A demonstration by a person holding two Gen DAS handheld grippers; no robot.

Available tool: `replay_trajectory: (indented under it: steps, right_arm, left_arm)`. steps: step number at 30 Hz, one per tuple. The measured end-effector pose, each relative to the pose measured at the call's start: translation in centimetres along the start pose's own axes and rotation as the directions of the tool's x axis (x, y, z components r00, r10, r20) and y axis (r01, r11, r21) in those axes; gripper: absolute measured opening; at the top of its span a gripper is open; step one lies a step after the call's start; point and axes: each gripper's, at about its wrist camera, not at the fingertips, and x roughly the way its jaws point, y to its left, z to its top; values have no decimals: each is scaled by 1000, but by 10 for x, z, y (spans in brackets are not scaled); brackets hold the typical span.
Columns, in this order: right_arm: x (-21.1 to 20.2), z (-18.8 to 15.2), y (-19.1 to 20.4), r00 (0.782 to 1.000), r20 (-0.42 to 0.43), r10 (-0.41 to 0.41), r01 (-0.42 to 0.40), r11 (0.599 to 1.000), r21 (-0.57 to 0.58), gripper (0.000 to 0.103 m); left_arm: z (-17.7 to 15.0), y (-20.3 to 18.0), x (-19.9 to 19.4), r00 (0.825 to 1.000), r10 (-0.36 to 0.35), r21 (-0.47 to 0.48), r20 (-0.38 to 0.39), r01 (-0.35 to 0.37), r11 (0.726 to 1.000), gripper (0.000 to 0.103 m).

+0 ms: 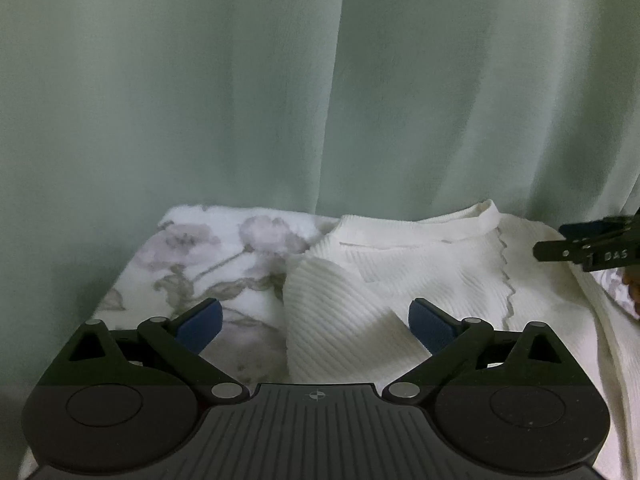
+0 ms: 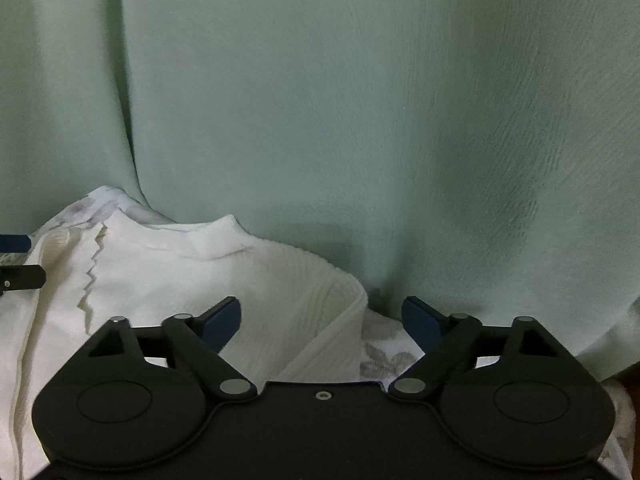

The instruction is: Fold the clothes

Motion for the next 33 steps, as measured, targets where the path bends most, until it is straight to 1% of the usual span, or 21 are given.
replay_trajectory:
  steps: [1, 2, 3, 4, 5, 6, 7, 8, 9, 11, 12, 13, 15, 16, 17, 18, 19, 21, 23, 27, 33]
  right_arm:
    - [3, 0, -1, 1000, -6, 2, -2, 1000, 4, 81]
    - [5, 1, -2, 1000, -12, 5, -5, 1000, 7, 77]
    - [6, 1, -3, 1000, -16, 12, -12, 1000, 10, 73]
    - [8, 1, -3, 1000, -21, 19, -19, 1000, 13, 70]
    - [9, 2, -4, 999, -24, 25, -25, 1000, 14, 65]
    - [10, 2, -4, 999, -27, 31, -30, 999, 16, 59]
    - [12, 3, -4, 999, -31, 35, -34, 999, 19, 57]
    - [13, 3, -4, 998, -36, 42, -41, 999, 24, 52]
    - [14, 4, -4, 998, -42, 49, -48, 998, 27, 49]
    - [16, 5, -4, 997, -47, 56, -55, 998, 29, 46]
    - [16, 5, -4, 997, -49, 57, -55, 998, 28, 41]
    - [16, 6, -3, 997, -50, 58, -56, 998, 29, 38]
    - [15, 7, -3, 997, -48, 55, -53, 998, 30, 25]
    - [16, 7, -4, 997, -47, 59, -57, 998, 30, 24]
    - [15, 8, -4, 997, -46, 61, -60, 998, 31, 22]
    - [14, 8, -2, 997, -46, 64, -63, 998, 29, 18]
    - [14, 8, -1, 997, -46, 67, -66, 997, 26, 18]
    - [10, 9, 2, 997, -38, 66, -65, 998, 7, 16]
    - [6, 9, 5, 998, -21, 57, -57, 998, -3, 16]
    - [-5, 17, 9, 999, 32, 40, -40, 999, -8, 15]
    - [-25, 28, 7, 994, 103, 27, -26, 1000, -10, 14]
  left_arm:
    - [0, 2, 2, 1000, -13, -13, -5, 13, 1000, 97]
    - [1, 4, 4, 1000, -25, -24, -11, 25, 999, 95]
    - [2, 6, 6, 999, -38, -31, -20, 38, 999, 90]
    - [3, 8, 8, 998, -54, -37, -35, 53, 998, 89]
    - [4, 9, 11, 996, -68, -45, -49, 66, 997, 86]
    - [5, 11, 13, 995, -83, -55, -62, 80, 995, 79]
    - [6, 13, 15, 993, -95, -63, -72, 91, 994, 76]
    - [8, 15, 17, 991, -107, -72, -82, 101, 992, 74]
    - [10, 17, 19, 989, -119, -80, -92, 112, 990, 72]
    - [13, 20, 23, 984, -143, -98, -109, 132, 986, 68]
    - [14, 22, 23, 981, -154, -107, -113, 143, 984, 66]
    - [16, 24, 24, 979, -169, -117, -116, 155, 981, 63]
    - [16, 25, 25, 974, -192, -130, -121, 177, 976, 52]
    - [16, 25, 25, 973, -196, -129, -121, 181, 975, 51]
    - [16, 25, 25, 972, -200, -126, -121, 185, 975, 44]
    - [16, 23, 25, 972, -201, -117, -119, 187, 975, 35]
    - [16, 22, 24, 973, -199, -109, -113, 187, 976, 32]
    - [15, 19, 21, 976, -195, -94, -101, 186, 978, 16]
    - [15, 14, 18, 980, -179, -69, -84, 174, 982, 13]
    - [17, -2, 10, 992, -125, 21, -19, 126, 992, 12]
    - [32, -10, -1, 994, -97, 32, 54, 95, 995, 11]
